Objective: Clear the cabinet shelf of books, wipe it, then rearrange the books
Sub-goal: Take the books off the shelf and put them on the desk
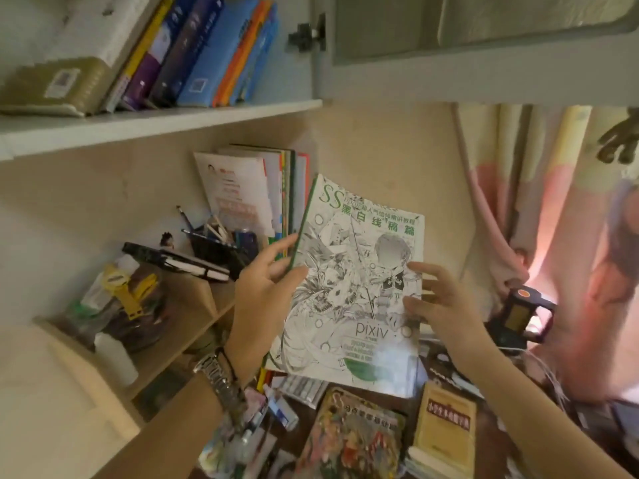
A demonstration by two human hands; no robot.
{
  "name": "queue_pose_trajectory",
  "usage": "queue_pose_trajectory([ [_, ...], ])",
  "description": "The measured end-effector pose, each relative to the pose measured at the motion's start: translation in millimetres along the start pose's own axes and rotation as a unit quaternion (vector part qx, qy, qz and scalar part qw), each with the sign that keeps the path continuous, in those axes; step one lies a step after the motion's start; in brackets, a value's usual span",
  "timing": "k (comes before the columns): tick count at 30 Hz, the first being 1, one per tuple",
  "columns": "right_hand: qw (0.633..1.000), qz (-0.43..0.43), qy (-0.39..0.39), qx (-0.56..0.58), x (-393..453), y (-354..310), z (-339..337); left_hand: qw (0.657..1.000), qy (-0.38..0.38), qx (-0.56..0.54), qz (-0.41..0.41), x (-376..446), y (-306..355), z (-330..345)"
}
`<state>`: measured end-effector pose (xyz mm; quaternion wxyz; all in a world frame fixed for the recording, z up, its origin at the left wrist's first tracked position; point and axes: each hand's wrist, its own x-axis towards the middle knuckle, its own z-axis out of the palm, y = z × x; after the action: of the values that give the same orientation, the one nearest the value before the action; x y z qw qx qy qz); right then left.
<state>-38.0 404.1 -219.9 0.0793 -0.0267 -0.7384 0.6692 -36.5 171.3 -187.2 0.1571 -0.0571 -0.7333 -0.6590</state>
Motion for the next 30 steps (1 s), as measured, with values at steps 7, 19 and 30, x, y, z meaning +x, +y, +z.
queue_pose_trajectory([
  [7,0.987,0.148,0.063,0.007,-25.6,89.0,-3.6,0.993,-0.064,0.049,-0.087,-26.3,-94.3,19.6],
  [19,0.954,0.278,0.067,-0.09,-76.3,247.2,35.1,0.946,-0.118,0.2,-0.228,-85.2,-256.4,19.0],
  [30,0.924,0.357,0.049,-0.13,-89.3,300.9,50.3,0.894,-0.166,0.227,-0.349,-103.3,-335.6,26.9],
])
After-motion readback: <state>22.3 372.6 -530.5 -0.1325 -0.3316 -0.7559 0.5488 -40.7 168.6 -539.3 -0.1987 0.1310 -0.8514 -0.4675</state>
